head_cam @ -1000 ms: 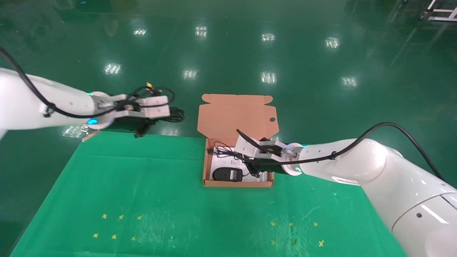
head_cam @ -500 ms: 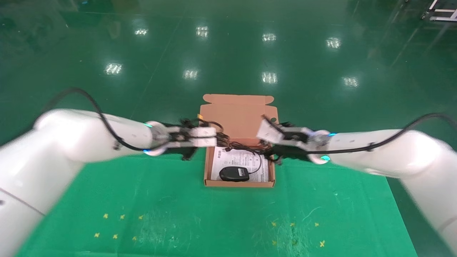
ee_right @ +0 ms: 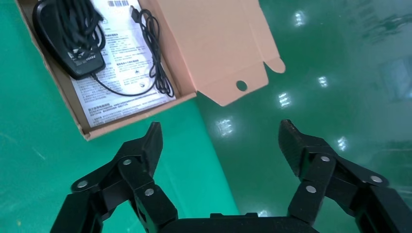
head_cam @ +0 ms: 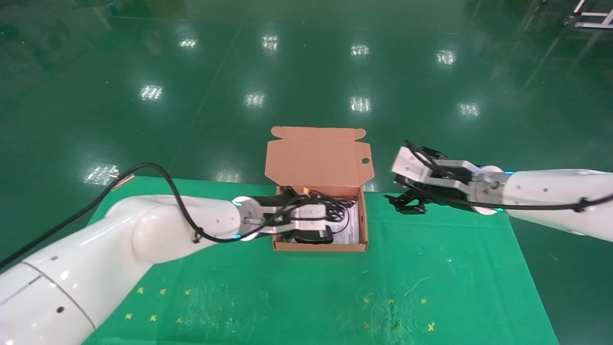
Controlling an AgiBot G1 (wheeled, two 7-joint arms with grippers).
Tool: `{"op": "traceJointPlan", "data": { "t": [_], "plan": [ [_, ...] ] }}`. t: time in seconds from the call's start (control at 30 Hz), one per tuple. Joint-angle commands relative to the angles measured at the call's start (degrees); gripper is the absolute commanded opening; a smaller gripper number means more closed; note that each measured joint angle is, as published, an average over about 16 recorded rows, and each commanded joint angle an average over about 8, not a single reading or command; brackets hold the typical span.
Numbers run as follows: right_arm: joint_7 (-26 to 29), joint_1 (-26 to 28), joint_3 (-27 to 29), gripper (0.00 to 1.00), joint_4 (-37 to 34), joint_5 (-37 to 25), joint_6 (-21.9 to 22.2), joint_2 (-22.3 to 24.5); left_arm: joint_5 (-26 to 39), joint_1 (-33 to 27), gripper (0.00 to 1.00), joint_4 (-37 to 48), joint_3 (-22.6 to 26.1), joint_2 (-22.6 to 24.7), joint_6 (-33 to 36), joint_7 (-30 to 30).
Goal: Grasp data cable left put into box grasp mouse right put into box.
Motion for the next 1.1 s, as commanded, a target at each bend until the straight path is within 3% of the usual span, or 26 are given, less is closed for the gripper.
{"op": "traceJointPlan", "data": {
  "t": [0.03, 0.27, 0.3, 0.8, 1.1],
  "plan": [
    [2.03, -0.39, 0.0, 1.0, 2.53, -0.88, -0.26, 1.56, -2.07, -0.13, 0.08, -0.08, 2.35, 0.1, -1.43, -0.23],
    [5.36, -0.9, -0.04, 1.0, 6.58, -2.77, -0.85, 3.65, -5.58, -1.21, 0.95, -0.03, 6.65, 0.24, -3.65, -2.55],
    [5.45, -0.93, -0.05, 1.0, 6.78, -2.87, -0.89, 3.75, -5.73, -1.25, 1.0, -0.02, 6.87, 0.25, -3.78, -2.61],
    [5.16, -0.67, 0.04, 1.0, 6.35, -2.76, -0.83, 3.54, -5.89, -1.55, 1.0, -2.1, 6.24, -1.15, -4.06, -2.56],
    [3.78, 3.98, 1.12, 1.0, 10.42, -4.6, -1.46, 5.85, -6.63, -6.69, 1.0, -4.05, 3.99, -3.42, -7.61, -3.63]
  ]
}}
